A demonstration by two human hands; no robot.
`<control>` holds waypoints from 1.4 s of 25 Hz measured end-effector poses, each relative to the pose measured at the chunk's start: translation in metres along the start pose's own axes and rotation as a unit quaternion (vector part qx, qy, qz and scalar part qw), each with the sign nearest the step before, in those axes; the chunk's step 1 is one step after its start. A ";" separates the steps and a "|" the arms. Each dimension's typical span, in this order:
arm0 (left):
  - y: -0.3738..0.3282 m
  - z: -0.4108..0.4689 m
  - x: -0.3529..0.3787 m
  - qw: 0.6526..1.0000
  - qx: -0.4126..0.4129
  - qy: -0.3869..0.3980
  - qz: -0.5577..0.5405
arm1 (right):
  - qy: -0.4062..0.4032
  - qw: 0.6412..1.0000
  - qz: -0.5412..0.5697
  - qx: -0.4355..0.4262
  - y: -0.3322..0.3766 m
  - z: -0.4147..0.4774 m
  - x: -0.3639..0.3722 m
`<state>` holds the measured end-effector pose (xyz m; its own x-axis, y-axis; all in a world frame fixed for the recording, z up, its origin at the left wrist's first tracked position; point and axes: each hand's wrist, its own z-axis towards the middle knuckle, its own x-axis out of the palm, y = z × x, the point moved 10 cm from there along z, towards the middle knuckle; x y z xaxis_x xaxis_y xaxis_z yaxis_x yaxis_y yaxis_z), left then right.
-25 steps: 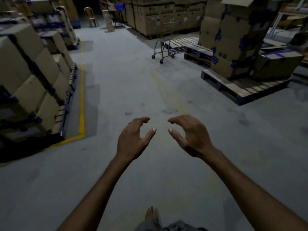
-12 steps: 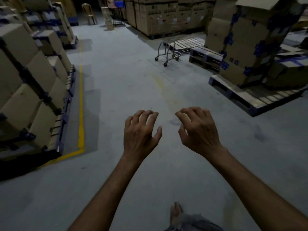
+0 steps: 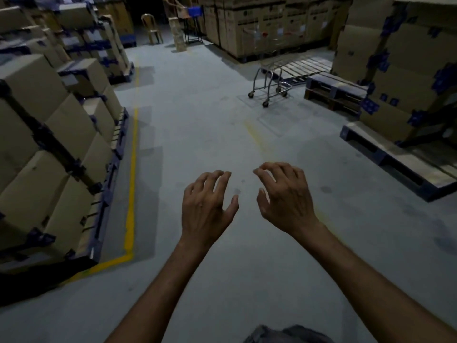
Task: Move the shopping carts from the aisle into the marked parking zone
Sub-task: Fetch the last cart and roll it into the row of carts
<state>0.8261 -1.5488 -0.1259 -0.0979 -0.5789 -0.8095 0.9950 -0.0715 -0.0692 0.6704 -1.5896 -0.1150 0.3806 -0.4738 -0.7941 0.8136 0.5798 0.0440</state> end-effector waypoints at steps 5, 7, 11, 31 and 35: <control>0.072 0.090 0.060 0.977 -0.163 0.029 -0.135 | 0.028 0.988 0.113 0.099 -0.052 0.095 0.078; 0.098 0.123 0.087 0.971 -0.182 0.044 -0.149 | 0.045 0.974 0.173 0.138 -0.068 0.128 0.116; 0.159 0.189 0.157 0.944 -0.242 0.102 -0.200 | 0.095 0.937 0.279 0.185 -0.088 0.190 0.202; 0.314 0.618 0.453 0.989 0.035 0.063 -0.131 | 0.028 0.979 0.046 0.196 -0.250 0.578 0.485; 0.312 0.710 0.505 0.990 0.108 0.016 -0.086 | -0.004 0.990 0.010 0.142 -0.309 0.657 0.530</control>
<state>1.0746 -2.4403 -0.1427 -0.2617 -0.5175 -0.8147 0.9363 -0.3411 -0.0841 0.9090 -2.4551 -0.1512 0.4002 -0.4707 -0.7863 0.8963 0.3799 0.2288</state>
